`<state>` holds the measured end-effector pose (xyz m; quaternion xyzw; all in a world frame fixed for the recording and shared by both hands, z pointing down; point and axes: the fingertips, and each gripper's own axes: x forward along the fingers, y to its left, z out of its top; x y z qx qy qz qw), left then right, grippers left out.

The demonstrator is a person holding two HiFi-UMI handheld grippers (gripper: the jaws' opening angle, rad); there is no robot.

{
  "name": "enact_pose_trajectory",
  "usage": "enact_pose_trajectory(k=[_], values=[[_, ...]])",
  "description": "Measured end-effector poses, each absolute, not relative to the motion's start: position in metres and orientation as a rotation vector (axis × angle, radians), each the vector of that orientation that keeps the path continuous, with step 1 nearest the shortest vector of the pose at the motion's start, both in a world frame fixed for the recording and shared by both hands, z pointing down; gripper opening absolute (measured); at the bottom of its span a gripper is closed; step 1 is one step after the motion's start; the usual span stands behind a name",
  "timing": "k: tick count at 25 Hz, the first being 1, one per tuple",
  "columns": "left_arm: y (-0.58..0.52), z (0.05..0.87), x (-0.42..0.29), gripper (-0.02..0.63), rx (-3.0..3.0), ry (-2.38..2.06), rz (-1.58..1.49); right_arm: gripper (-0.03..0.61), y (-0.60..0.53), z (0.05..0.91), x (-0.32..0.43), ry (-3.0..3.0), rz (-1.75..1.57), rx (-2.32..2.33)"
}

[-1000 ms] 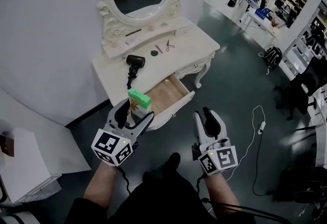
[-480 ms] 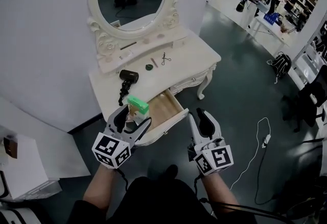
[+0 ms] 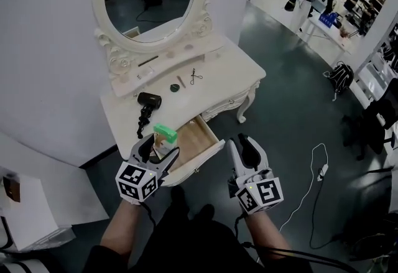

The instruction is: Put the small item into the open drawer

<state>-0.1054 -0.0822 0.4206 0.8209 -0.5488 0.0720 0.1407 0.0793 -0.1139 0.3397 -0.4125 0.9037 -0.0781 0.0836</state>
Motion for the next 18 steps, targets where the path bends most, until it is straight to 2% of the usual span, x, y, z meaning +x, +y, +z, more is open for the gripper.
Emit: enact_pose_trajectory(k=[10, 18], values=[[-0.140, 0.478, -0.119, 0.347, 2.398, -1.379, 0.323, 0.115, -0.163, 0.335, 0.058, 2.641, -0.196, -1.418], [-0.163, 0.562, -0.119, 0.347, 2.348, -1.163, 0.472, 0.114, -0.187, 0.355, 0.020, 2.638, -0.215, -1.531]])
